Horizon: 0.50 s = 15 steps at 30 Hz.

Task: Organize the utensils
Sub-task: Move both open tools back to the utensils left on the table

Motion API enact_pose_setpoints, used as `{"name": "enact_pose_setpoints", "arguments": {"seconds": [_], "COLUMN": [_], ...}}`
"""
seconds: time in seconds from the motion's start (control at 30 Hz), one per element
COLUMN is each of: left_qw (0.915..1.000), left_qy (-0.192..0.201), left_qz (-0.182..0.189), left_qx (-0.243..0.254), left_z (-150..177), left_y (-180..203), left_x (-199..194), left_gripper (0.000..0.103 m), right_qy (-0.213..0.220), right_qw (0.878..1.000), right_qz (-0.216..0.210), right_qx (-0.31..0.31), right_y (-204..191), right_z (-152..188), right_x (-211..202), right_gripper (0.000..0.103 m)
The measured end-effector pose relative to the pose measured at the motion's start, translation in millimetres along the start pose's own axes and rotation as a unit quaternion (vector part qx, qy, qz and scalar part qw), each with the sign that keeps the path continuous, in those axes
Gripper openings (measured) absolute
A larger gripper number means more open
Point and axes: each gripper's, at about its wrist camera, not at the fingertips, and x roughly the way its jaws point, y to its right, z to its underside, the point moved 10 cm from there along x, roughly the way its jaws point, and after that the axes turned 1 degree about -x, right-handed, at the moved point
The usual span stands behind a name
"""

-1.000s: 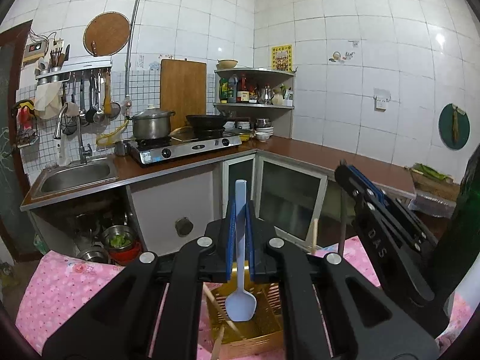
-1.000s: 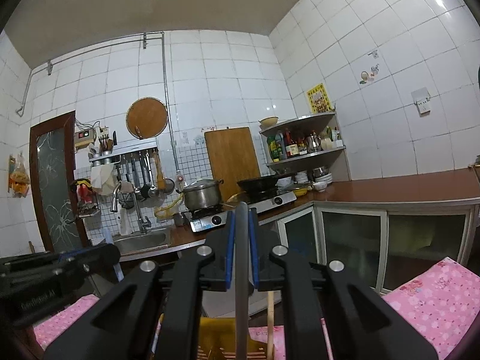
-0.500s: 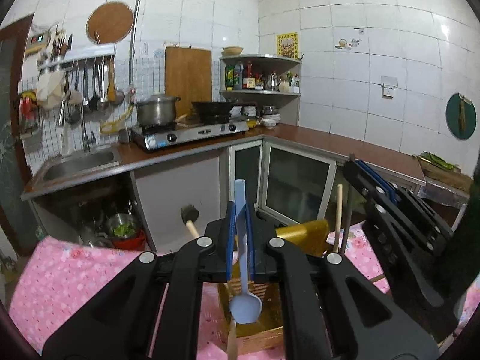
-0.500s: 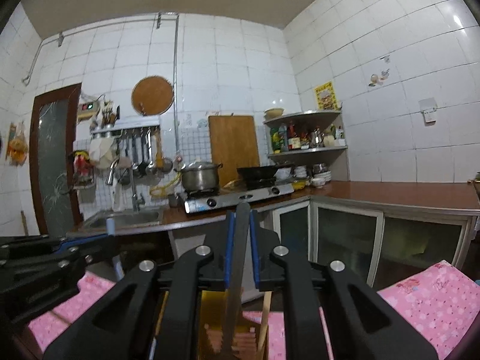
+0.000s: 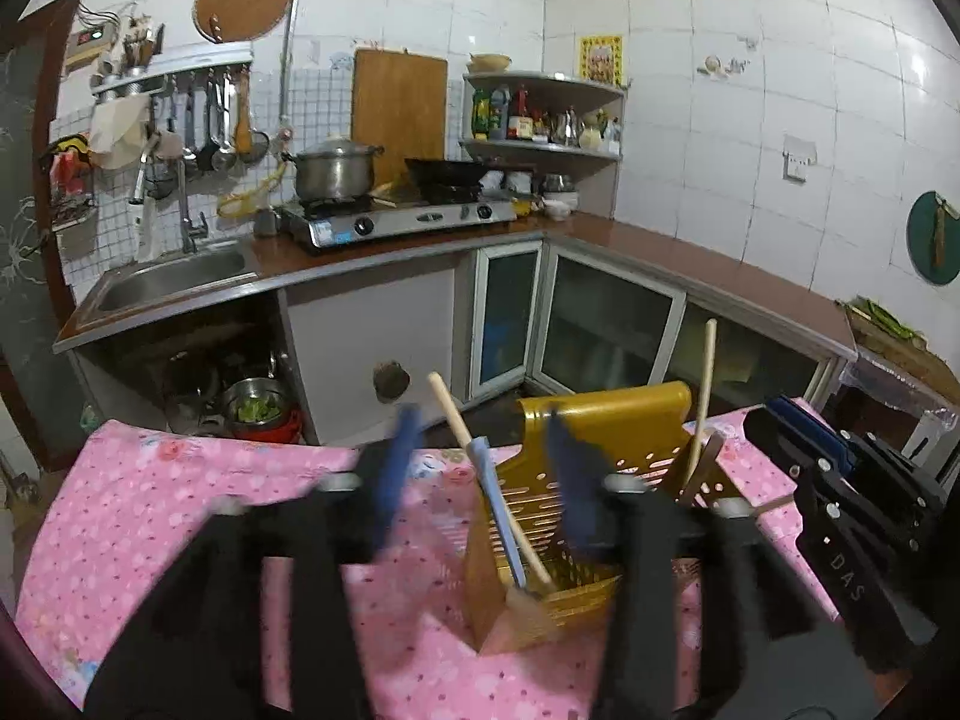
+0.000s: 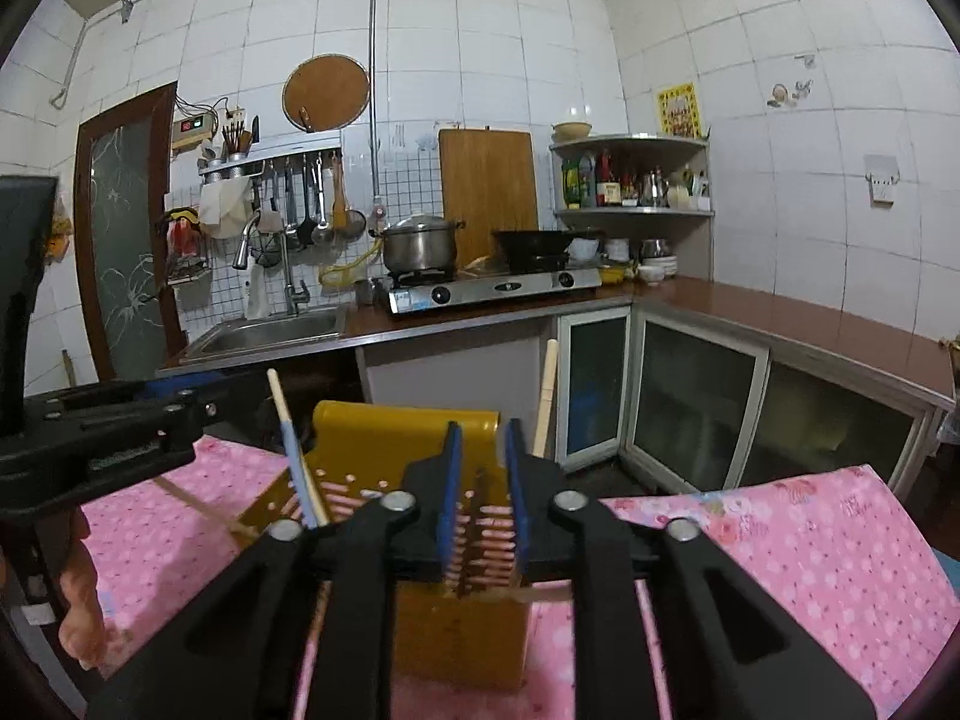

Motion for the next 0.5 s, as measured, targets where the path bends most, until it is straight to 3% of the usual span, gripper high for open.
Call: {"name": "enact_pose_setpoints", "arguments": {"seconds": [0.03, 0.07, 0.13, 0.23, 0.33, 0.5], "left_qw": [1.0, 0.9999, 0.9999, 0.9998, 0.9997, 0.9996], "left_qy": [0.006, 0.009, 0.01, 0.016, 0.019, 0.006], "left_qz": [-0.003, -0.005, -0.008, -0.012, -0.016, -0.028], "left_qx": [0.0, 0.001, 0.004, -0.001, -0.007, -0.005], "left_z": [-3, -4, -8, -10, -6, 18], "left_y": [-3, -4, -10, -22, -34, -50], "left_x": [-10, -17, -35, -61, -83, -100], "left_gripper": [0.061, 0.063, 0.068, 0.084, 0.096, 0.098], "right_qy": [0.003, 0.006, 0.003, 0.007, -0.002, -0.042], "right_qw": [1.0, 1.0, 1.0, 1.0, 1.0, 0.998], "right_qz": [0.003, 0.005, 0.006, 0.014, 0.024, 0.039], "right_qx": [0.003, 0.003, 0.0, -0.001, 0.001, 0.008], "right_y": [1, 2, 1, 2, 2, 2], "right_z": [-3, -6, -9, -12, -6, 27], "right_x": [-7, -16, -30, -54, -76, -91], "right_gripper": [0.052, 0.056, 0.056, 0.057, 0.067, 0.069]}}
